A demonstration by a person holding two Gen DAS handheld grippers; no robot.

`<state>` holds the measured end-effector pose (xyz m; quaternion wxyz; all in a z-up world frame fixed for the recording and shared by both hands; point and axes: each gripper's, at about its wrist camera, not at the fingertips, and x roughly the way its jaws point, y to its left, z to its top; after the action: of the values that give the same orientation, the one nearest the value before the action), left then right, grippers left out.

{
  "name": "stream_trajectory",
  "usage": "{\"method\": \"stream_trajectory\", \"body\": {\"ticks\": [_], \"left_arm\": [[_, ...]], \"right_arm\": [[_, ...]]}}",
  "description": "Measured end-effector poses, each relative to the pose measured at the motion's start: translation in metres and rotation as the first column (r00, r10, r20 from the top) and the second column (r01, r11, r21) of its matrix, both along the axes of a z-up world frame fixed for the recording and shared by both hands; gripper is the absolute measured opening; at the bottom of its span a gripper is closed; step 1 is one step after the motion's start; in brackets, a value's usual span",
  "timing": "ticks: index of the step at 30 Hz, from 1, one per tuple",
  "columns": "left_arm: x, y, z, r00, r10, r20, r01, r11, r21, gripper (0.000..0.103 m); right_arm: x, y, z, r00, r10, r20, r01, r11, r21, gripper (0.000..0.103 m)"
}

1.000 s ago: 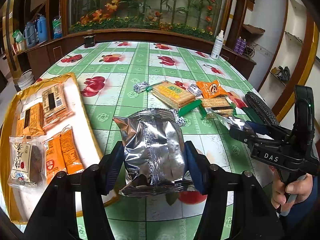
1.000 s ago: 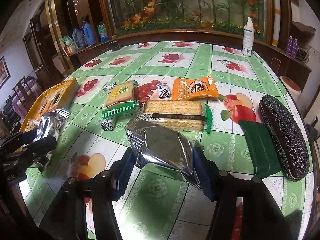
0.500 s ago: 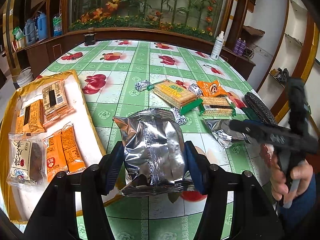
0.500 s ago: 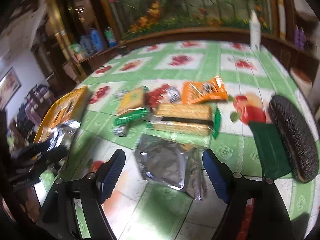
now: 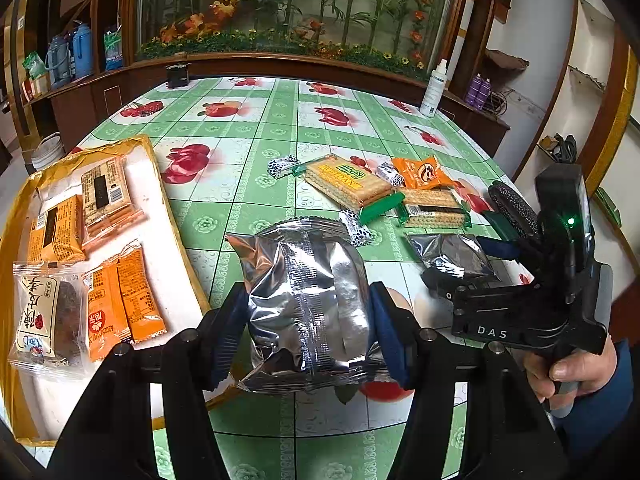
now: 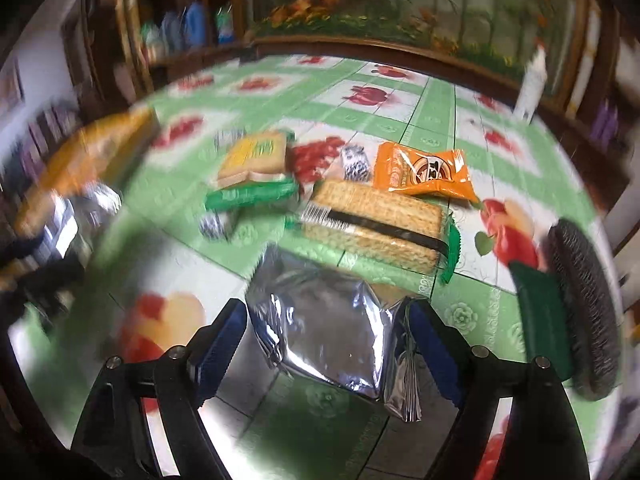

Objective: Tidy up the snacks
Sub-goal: 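Carry both silver foil bags toward the yellow tray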

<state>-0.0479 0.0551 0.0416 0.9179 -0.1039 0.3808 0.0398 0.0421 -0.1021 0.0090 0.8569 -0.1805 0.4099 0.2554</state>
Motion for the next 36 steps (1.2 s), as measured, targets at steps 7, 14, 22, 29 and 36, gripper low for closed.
{"method": "stream_trajectory", "body": {"ticks": [7, 14, 22, 29, 36], "left_arm": [[0.0, 0.002, -0.001, 1.0, 0.012, 0.005, -0.012, 1.0, -0.005, 0.059], [-0.003, 0.005, 0.003, 1.0, 0.025, 0.019, -0.025, 1.0, 0.0, 0.059], [-0.007, 0.009, 0.01, 0.998, 0.042, 0.045, -0.043, 0.999, 0.028, 0.059], [-0.014, 0.02, 0.016, 0.995, 0.07, 0.069, -0.073, 0.997, 0.039, 0.059], [-0.024, 0.038, 0.02, 0.991, 0.108, 0.083, -0.111, 0.993, 0.036, 0.059]], "right_arm": [[0.006, -0.015, 0.006, 0.999, -0.027, -0.023, 0.028, 0.997, 0.077, 0.073], [0.002, -0.022, 0.02, 0.999, -0.035, 0.002, 0.034, 0.987, 0.154, 0.071], [-0.007, -0.017, 0.037, 0.999, -0.028, 0.018, 0.023, 0.969, 0.247, 0.071], [-0.019, 0.011, 0.042, 1.0, 0.026, 0.01, -0.028, 0.96, 0.277, 0.071], [-0.026, 0.042, 0.048, 0.997, 0.074, 0.003, -0.072, 0.951, 0.3, 0.071]]}}
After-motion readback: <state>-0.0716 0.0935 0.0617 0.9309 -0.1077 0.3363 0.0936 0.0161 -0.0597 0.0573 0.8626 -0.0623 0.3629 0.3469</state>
